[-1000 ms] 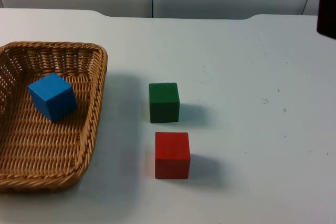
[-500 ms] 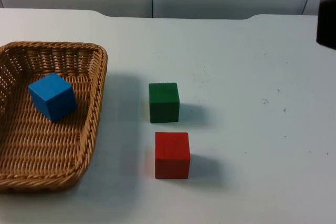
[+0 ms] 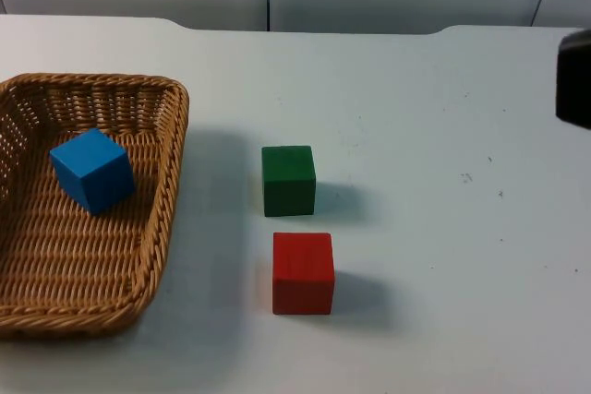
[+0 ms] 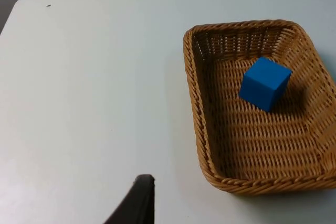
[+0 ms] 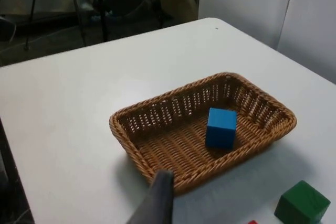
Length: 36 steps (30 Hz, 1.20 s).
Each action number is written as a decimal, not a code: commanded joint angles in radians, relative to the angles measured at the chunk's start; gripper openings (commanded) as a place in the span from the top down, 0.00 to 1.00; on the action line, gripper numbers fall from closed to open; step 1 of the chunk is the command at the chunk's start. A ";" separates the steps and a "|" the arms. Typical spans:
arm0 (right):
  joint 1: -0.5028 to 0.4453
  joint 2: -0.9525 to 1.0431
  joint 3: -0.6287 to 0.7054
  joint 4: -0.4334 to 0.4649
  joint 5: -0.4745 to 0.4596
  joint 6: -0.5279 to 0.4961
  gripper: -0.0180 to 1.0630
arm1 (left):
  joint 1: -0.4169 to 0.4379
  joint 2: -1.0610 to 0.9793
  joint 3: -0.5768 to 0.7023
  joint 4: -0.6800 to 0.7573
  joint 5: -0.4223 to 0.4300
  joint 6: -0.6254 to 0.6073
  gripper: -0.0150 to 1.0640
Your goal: Pick up the basket with the left hand and place the blue cube into the basket with the right hand.
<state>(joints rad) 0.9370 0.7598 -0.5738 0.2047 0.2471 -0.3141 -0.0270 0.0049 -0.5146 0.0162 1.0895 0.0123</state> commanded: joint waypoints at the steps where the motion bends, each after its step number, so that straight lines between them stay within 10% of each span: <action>1: 0.003 -0.003 0.004 -0.021 0.043 0.000 0.19 | -0.005 -0.005 0.002 0.001 -0.011 -0.006 0.01; 36: 0.003 -0.660 0.004 -0.315 0.708 0.314 0.19 | -0.005 -0.005 0.002 0.001 -0.011 -0.004 0.01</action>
<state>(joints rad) 0.9370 0.1226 -0.5738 -0.1014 0.9320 0.0000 -0.0270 0.0049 -0.5146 0.0162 1.0874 0.0123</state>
